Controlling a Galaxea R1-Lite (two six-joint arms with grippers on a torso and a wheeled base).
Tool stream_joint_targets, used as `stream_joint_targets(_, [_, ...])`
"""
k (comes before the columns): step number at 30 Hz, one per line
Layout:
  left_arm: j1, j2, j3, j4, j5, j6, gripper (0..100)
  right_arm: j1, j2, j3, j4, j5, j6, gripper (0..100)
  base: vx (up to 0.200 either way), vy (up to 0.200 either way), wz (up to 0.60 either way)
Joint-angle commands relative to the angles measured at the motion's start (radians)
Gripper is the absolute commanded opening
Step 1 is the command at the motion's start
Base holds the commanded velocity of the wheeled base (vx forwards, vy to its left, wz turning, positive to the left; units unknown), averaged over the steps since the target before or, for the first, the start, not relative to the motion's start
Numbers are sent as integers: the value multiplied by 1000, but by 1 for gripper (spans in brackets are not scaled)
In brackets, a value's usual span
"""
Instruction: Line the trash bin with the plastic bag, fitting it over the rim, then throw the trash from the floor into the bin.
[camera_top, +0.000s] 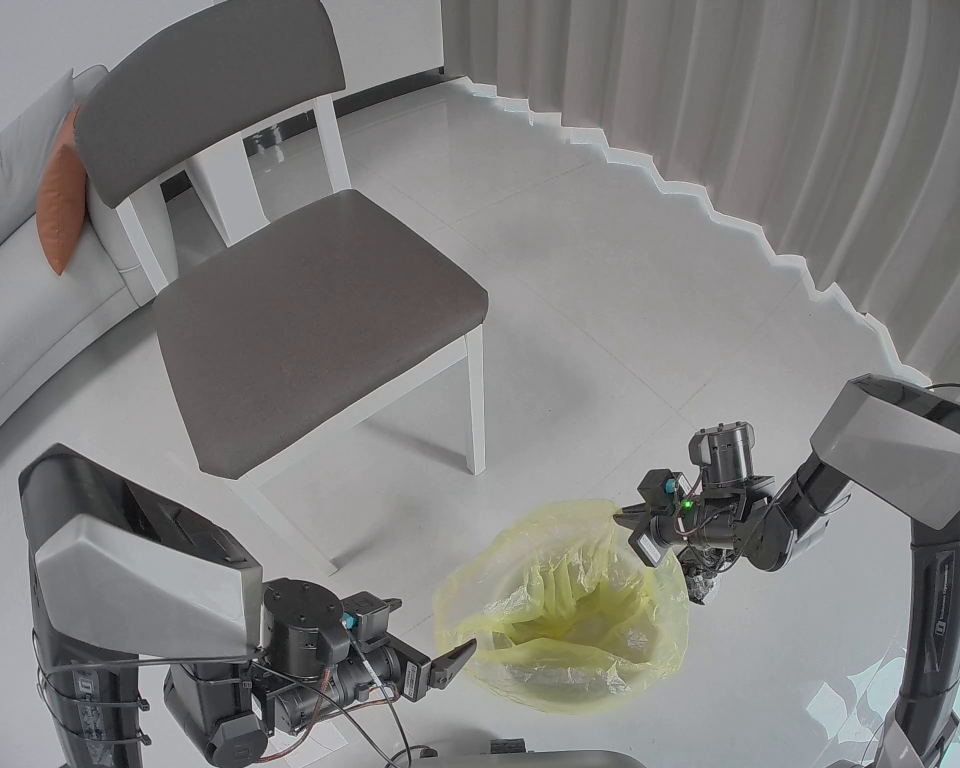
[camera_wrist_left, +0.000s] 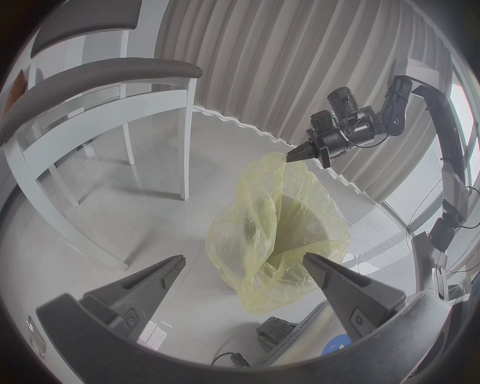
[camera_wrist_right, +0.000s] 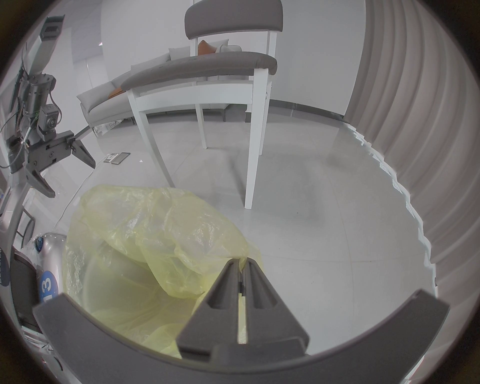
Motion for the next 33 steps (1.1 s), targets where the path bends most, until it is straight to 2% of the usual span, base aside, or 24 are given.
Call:
stream_joint_targets(1, [0,7,-3,-18,-1,-9,100,-3,42,11,4,1,-2,0,0,0,0])
stream_joint_targets(11, [8,44,-32,-18,-3,-52,100,-7,28,74,0,8,-2,0,0,0,0])
stream_joint_targets(12, [9,48,-36,-18,-4,-60,100,-9,17,74,1,8,-2,100,0,0,0])
stream_joint_targets(19, [37,60,-44,-18,-11,-77,100,-39,-78,116,4,28,6,100,0,0,0])
stream_joint_targets(27, [75,99,-102,-18,-37,-147,100,-89,-158,188,-3,36,12,100,0,0,0])
stream_joint_targets(33, [107,163,-153,-18,-72,-155,100,-121,-225,242,-7,36,50,100,0,0,0])
